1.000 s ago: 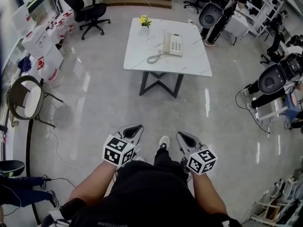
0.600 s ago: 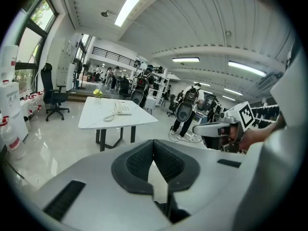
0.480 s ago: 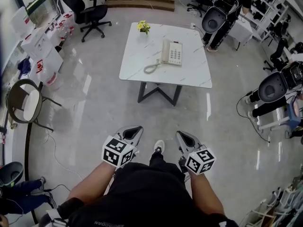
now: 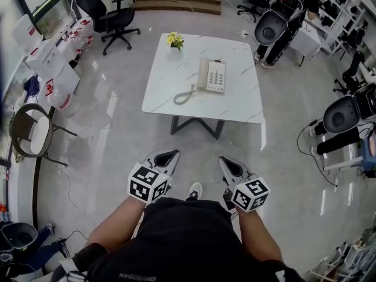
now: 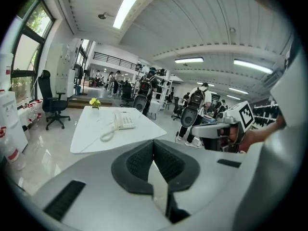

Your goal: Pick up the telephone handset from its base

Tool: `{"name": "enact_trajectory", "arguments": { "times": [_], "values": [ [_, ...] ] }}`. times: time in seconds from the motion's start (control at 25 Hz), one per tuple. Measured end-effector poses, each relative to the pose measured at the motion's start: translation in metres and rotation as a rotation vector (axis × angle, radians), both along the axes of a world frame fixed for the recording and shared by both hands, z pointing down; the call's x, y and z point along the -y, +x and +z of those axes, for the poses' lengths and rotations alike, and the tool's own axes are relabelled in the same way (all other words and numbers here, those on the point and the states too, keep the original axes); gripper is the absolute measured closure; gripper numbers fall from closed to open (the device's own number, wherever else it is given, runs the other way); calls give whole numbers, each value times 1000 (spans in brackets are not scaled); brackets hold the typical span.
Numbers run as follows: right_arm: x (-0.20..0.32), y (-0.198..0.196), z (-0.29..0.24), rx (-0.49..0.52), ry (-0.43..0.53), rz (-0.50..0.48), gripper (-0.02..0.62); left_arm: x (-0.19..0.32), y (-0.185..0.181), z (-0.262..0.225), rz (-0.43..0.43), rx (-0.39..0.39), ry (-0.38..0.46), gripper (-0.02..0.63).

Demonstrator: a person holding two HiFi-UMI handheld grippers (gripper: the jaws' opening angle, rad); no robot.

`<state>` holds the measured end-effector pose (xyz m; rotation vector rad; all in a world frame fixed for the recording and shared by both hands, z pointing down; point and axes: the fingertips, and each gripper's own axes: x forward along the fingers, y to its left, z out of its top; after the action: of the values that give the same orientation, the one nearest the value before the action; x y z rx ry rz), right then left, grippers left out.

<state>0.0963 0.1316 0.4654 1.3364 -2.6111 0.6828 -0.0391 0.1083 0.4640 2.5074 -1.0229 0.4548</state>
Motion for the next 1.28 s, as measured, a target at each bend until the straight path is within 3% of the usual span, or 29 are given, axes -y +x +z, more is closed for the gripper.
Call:
{"name": "enact_trajectory", "arguments": {
  "times": [0.68, 0.96, 1.28],
  "values": [
    [73, 52, 11, 14, -1, -101, 594, 65, 51, 7, -76, 46, -3, 604],
    [82, 78, 17, 42, -2, -66, 594, 72, 75, 9, -47, 86, -3, 604],
    [84, 84, 28, 48, -28, -56, 594, 72, 74, 16, -49, 101, -17, 604]
  ]
}}
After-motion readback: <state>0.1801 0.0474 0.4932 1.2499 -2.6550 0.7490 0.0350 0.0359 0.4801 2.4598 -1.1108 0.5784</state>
